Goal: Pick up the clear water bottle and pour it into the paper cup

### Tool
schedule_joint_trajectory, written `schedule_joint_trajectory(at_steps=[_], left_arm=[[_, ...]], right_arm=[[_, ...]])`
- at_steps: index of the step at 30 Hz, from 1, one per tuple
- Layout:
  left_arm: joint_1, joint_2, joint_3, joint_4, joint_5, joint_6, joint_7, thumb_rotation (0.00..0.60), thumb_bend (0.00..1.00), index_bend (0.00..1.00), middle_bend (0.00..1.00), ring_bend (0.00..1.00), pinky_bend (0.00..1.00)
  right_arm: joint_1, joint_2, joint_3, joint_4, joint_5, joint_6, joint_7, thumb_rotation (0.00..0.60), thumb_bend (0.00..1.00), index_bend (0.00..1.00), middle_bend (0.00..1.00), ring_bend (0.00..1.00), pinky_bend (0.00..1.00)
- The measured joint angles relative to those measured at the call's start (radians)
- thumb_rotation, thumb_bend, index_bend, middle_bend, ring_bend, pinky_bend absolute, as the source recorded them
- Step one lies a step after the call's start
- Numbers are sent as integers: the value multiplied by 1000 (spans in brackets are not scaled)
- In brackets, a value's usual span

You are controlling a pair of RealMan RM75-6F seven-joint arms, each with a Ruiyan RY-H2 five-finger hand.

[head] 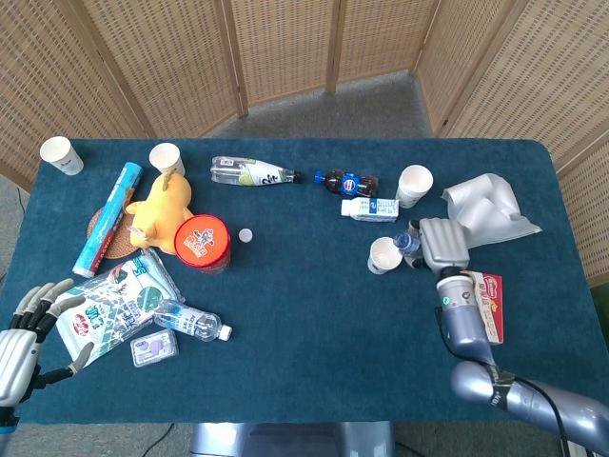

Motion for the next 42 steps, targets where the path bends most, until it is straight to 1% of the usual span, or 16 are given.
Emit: schedule_joint_trajectory(at_steps=[11, 15, 18, 23, 28, 36, 42], left_arm=[[0, 1, 2, -1, 0, 0, 2, 447, 385, 207, 117, 0, 0], [-2, 0, 1, 0, 2, -2, 1, 447, 385, 207, 117, 0, 0], [-2, 0, 1, 1, 3, -1, 0, 448, 385, 207, 117, 0, 0], [2, 2, 1, 2, 0, 6, -2, 446, 386, 207, 117, 0, 0], [6, 5, 2, 0, -3, 9, -1, 446, 385, 207, 117, 0, 0], [9, 10, 1, -3, -4, 14, -1, 445, 385, 206, 117, 0, 0], [10, 10, 0, -3, -11, 13, 0, 448, 384, 207, 117, 0, 0]], right_arm=[[-55, 89, 20, -168, 3, -34, 223, 600, 304, 688, 691, 590, 594], [-71, 120, 14, -229, -10, -56, 292, 600, 298, 687, 691, 590, 578], [-76, 133, 5, -251, -25, -73, 327, 600, 298, 688, 691, 590, 565], [-80, 142, -9, -269, -66, -104, 392, 600, 296, 688, 690, 590, 558], [-84, 142, -24, -274, -135, -145, 478, 600, 282, 687, 690, 589, 558], [-81, 125, -54, -243, -229, -213, 600, 600, 270, 686, 686, 562, 531], [-70, 107, -70, -194, -287, -262, 680, 600, 267, 674, 671, 525, 419]])
